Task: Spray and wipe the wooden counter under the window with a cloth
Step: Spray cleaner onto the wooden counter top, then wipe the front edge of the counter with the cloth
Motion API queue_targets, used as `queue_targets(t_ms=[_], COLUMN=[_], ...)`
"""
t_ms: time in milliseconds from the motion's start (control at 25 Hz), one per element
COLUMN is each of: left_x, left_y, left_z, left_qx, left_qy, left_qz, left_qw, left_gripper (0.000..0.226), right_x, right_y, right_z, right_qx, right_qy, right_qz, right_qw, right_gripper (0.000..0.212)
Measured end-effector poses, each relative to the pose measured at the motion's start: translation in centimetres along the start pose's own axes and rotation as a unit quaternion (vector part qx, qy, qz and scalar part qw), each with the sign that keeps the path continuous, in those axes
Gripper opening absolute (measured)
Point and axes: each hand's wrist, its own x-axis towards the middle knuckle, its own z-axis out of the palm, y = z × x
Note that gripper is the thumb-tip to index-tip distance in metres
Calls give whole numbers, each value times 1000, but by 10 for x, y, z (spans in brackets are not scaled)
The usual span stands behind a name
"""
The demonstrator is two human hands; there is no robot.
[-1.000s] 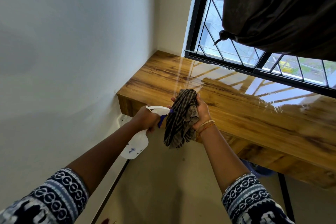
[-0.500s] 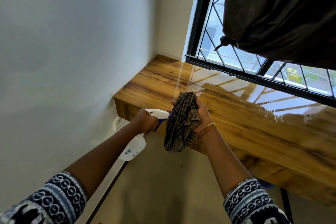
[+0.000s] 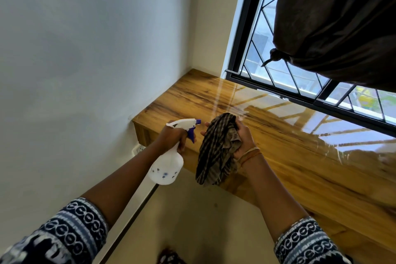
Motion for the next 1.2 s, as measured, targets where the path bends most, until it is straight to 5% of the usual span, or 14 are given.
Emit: queue_targets(t_ms=[360, 800, 960, 1200], left_x=[130, 210, 209, 177], left_y=[51, 24, 21, 24], left_z=[-29, -32, -25, -24], left_qx=[-21, -102, -82, -28], left_qy=[21, -25, -21, 42], left_qz=[25, 98, 48, -43], left_qw=[999, 990, 995, 998], left_gripper=[25, 33, 24, 52], right_x=[82, 126, 118, 86], right_y=[-63, -84, -81, -61], right_z=[-5, -10, -8, 1], right_qx=[17, 27, 34, 23], right_qy=[31, 90, 86, 56], right_qz=[-10, -24, -24, -55], right_qw=[999, 995, 995, 997], right_gripper=[76, 70, 73, 77])
